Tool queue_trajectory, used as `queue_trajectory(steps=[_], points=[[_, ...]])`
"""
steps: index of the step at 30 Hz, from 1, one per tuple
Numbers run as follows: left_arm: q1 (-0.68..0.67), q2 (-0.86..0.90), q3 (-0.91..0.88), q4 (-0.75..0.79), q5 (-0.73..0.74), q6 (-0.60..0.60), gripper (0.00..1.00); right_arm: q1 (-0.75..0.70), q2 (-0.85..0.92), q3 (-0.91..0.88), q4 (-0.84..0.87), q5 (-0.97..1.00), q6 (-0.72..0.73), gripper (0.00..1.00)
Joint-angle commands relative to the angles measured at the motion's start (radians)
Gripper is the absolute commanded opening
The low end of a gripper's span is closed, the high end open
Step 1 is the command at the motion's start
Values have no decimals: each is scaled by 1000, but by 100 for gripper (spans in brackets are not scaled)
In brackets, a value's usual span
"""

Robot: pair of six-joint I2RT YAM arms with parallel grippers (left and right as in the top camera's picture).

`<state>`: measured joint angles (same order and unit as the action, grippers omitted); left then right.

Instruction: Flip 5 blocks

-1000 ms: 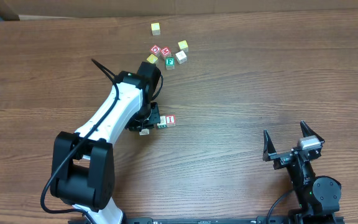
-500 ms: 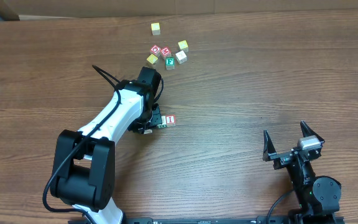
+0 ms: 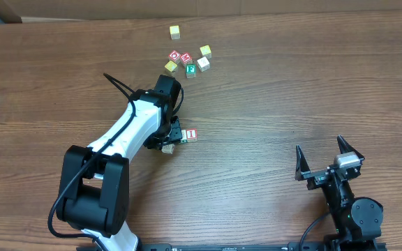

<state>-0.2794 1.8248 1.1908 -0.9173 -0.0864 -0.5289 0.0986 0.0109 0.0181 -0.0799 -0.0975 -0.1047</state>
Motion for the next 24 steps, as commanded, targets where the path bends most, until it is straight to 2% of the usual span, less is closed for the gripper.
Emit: queue_trajectory(steps=[1,10,11,12,13,19,24], points=[[19,-17,39,-11,10,-10,44,-5,-7,-10,4,-1,-1,100],[70,-28,173,-143,18,27,42,-5,-7,-10,4,-1,0,100],[70,-28,173,-157,27,37,37,-5,-7,-10,4,-1,0,100],[70,-28,173,-174,34,46,26,-5,-7,-10,4,-2,0,100],[70,-28,172,-193,36,55,5,-5,-7,-10,4,-1,0,100],[66,-28,138,-309,35,62,4,-5,-7,-10,4,-1,-1,100],[61,-28,58,-305,42,74,4,-5,-7,-10,4,-2,0,100]])
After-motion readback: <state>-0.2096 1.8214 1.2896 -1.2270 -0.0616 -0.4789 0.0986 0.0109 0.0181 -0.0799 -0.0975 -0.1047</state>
